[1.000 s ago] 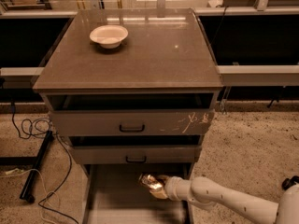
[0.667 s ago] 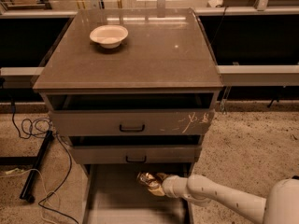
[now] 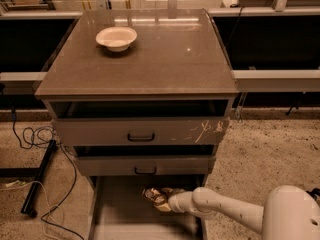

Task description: Place orange can into bottom drawer

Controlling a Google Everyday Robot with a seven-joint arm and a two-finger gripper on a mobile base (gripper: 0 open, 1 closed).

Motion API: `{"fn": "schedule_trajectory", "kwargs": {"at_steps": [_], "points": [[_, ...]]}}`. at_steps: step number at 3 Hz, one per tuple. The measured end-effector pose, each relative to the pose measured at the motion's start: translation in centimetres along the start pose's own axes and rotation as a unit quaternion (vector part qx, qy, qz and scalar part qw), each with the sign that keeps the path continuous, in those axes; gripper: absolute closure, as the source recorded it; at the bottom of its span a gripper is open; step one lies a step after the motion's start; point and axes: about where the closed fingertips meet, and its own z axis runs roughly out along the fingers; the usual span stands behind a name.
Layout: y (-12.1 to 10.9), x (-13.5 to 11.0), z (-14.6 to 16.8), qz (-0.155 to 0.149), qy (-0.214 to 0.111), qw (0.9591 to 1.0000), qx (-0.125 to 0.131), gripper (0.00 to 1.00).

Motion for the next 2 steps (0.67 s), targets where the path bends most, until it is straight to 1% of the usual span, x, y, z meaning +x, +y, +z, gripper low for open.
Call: {"fn": "schedule_trajectory", "kwargs": {"at_steps": [1,2], "points": [[0.2,1.0,1.6,-0.008,0.003,0.9999,-0.005,1.0],[-0.3,2.1,3.0,-0.016,0.005,0.9999,-0.002,1.0]]}}
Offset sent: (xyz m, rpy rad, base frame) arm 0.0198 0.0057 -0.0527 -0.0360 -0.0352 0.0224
